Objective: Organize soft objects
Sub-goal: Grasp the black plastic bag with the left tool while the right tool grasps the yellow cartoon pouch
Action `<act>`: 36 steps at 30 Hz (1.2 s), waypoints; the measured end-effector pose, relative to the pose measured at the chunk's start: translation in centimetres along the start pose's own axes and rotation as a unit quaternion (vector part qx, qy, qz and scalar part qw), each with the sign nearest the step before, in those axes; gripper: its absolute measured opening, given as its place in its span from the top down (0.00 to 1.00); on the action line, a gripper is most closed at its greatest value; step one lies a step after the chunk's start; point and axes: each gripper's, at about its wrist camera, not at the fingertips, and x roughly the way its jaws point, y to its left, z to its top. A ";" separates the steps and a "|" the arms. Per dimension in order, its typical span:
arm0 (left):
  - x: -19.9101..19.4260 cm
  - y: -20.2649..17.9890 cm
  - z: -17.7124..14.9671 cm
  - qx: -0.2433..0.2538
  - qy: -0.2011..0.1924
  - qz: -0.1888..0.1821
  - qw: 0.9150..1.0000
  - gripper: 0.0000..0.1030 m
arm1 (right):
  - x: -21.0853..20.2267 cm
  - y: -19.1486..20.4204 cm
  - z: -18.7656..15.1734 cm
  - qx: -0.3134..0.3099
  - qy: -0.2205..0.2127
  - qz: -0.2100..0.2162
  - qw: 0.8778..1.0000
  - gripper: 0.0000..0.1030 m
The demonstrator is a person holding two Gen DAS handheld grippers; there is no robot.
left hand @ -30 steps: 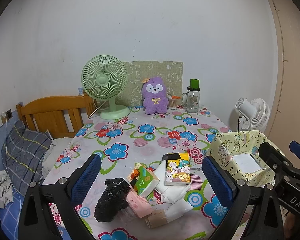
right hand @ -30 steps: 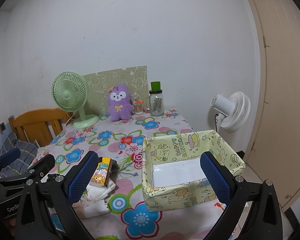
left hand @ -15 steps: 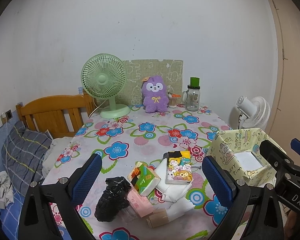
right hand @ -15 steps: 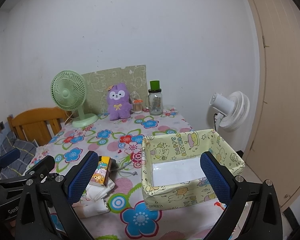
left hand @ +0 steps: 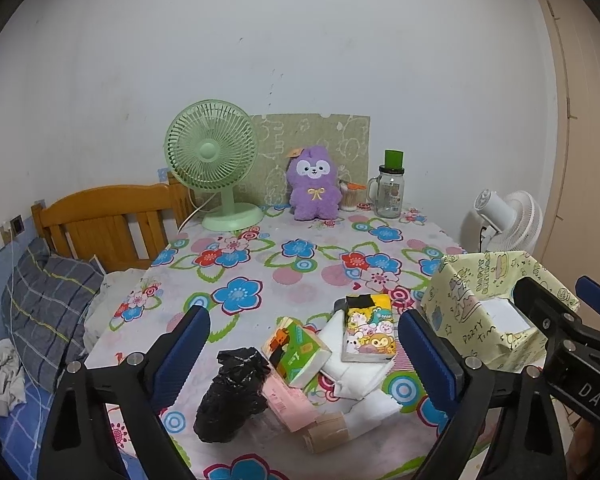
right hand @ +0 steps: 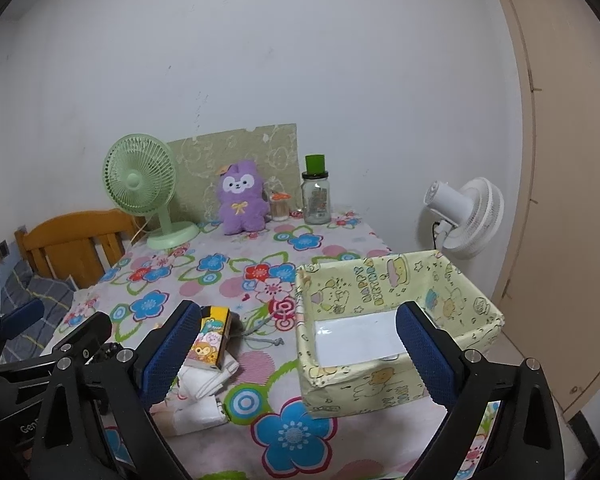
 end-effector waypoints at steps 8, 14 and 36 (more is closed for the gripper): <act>1.2 1.2 -0.8 0.007 0.018 0.010 1.000 0.07 | 1.0 1.2 -0.3 -0.001 0.009 0.004 1.000 0.04; 2.2 2.2 -1.6 0.008 0.035 0.012 0.999 0.09 | 2.2 2.6 -1.1 -0.005 0.022 0.018 1.000 0.04; 7.2 5.7 -4.7 -0.006 0.111 -0.009 0.994 0.12 | 6.9 8.7 -4.1 -0.039 0.067 0.060 0.995 0.04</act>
